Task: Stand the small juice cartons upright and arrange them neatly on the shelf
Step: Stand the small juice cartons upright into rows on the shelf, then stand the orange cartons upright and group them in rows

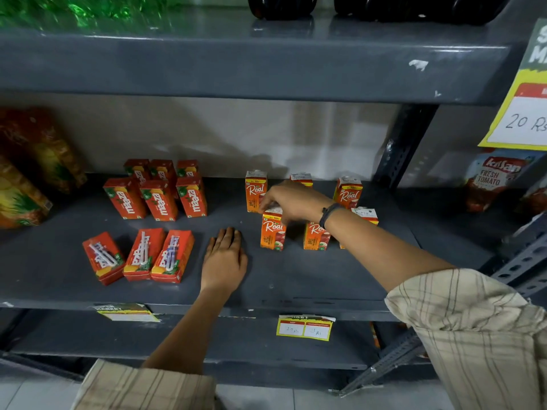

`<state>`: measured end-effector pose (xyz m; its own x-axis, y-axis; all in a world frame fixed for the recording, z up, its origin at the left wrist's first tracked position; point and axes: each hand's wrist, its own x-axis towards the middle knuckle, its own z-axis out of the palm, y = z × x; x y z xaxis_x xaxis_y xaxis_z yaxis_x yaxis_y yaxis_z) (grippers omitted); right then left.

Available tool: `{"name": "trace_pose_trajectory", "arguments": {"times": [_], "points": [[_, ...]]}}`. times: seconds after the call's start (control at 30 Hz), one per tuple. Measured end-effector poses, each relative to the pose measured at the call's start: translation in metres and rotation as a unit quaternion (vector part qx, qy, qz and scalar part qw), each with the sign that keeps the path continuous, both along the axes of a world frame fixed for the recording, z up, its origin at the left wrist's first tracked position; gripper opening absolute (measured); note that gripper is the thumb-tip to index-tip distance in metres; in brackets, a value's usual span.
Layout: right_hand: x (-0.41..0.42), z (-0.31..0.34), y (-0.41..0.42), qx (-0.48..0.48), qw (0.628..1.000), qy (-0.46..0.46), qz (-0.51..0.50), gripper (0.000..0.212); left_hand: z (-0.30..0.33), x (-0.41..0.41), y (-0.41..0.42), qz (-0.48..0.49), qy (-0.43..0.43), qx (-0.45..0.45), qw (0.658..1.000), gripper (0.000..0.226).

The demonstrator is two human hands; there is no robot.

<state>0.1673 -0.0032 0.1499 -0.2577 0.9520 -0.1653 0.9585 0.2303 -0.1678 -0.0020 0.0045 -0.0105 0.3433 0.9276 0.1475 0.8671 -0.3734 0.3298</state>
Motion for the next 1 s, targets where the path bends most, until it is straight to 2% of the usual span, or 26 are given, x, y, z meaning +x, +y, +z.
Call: {"name": "trace_pose_trajectory", "arguments": {"times": [0.23,0.4,0.43,0.5,0.6,0.67,0.73,0.8,0.9,1.0], "points": [[0.002,0.000,0.000,0.014,1.000,0.000,0.012,0.053,-0.004,0.000,0.001,0.003,0.005,0.005,1.000,0.052],[0.003,0.002,-0.008,-0.005,1.000,-0.007,0.009,0.060,0.002,0.000,-0.004,-0.008,-0.007,0.031,0.999,0.051],[0.004,0.004,-0.012,0.014,1.000,-0.005,-0.002,0.058,0.004,0.000,-0.007,-0.021,-0.015,0.043,0.999,0.050],[0.005,0.009,-0.021,0.121,0.992,0.028,-0.025,0.046,0.013,-0.004,-0.016,-0.052,-0.050,0.073,0.995,0.047],[-0.004,0.016,-0.038,0.312,0.935,0.166,-0.026,0.029,0.029,-0.022,-0.029,-0.079,-0.112,0.135,0.981,0.043],[-0.018,0.016,-0.043,0.367,0.902,0.227,-0.006,0.024,0.041,-0.045,-0.031,-0.077,-0.138,0.168,0.973,0.043],[-0.042,0.009,-0.040,0.356,0.903,0.241,0.016,0.025,0.054,-0.082,-0.026,-0.050,-0.150,0.186,0.970,0.043],[-0.075,-0.003,-0.031,0.301,0.927,0.219,0.041,0.032,0.061,-0.128,-0.016,0.000,-0.156,0.191,0.969,0.043],[-0.126,-0.029,-0.019,0.173,0.968,0.162,0.081,0.050,0.061,-0.199,-0.001,0.084,-0.173,0.177,0.965,0.042],[-0.165,-0.057,-0.009,0.110,0.985,0.062,0.121,0.065,0.049,-0.257,0.017,0.131,-0.146,0.143,0.970,0.042]]}}
